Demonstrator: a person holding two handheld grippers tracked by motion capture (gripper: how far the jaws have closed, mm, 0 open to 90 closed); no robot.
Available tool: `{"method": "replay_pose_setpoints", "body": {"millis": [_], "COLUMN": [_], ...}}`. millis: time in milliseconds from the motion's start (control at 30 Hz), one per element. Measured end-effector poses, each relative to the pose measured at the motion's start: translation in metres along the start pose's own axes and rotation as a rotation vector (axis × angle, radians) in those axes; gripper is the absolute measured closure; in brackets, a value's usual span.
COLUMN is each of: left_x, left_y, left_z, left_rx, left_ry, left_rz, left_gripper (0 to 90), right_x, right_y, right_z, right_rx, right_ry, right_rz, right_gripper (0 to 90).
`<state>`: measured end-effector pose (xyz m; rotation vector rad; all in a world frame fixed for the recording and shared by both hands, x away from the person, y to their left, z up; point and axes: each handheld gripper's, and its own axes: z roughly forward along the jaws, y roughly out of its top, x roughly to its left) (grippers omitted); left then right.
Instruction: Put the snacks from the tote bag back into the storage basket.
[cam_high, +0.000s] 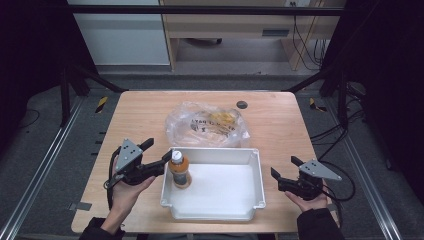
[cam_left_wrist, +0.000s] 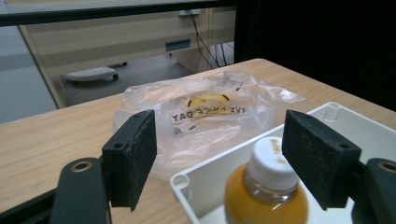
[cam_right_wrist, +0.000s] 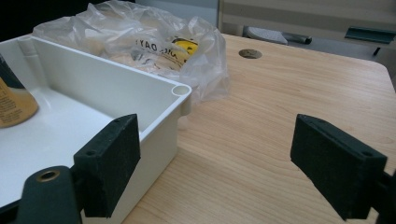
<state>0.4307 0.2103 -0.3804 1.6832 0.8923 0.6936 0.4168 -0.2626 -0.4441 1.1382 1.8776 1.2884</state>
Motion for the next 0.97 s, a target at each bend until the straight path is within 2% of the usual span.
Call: {"method": "replay_pose_setpoints", "body": {"millis": [233,333,467,767,967], "left_x": [0.014,0.023,0.028,0.037,0.043], "left_y": [-0.013,-0.024,-0.031,-0.055,-0.068], "left_z": [-0.006,-0.009,-0.008,-0.007,-0.007], "left_rx": [0.011,0.032,0.047,0.094,0.125], "left_ry": [0.028,0.052,0.064,0.058,0.074], "left_rz": [-0.001,-0.010,-0.015,-0.022,-0.026], "left_gripper": [25.2,25.0,24.4,23.1,23.1], "right_x": [-0.001,-0.001,-0.002,-0.004,-0.005], "right_y": [0.000,-0.001,-0.001,-0.003,-0.004], "right_z": [0.000,0.000,0.000,0.001,0.002], "right_rx": [0.004,0.007,0.011,0.018,0.025], "right_ry": [-0.004,-0.007,-0.009,-0.021,-0.030], "right_rz": [0.003,-0.001,-0.001,-0.002,-0.007], "right_gripper": [15.9,15.6,15.4,15.1,15.0]}}
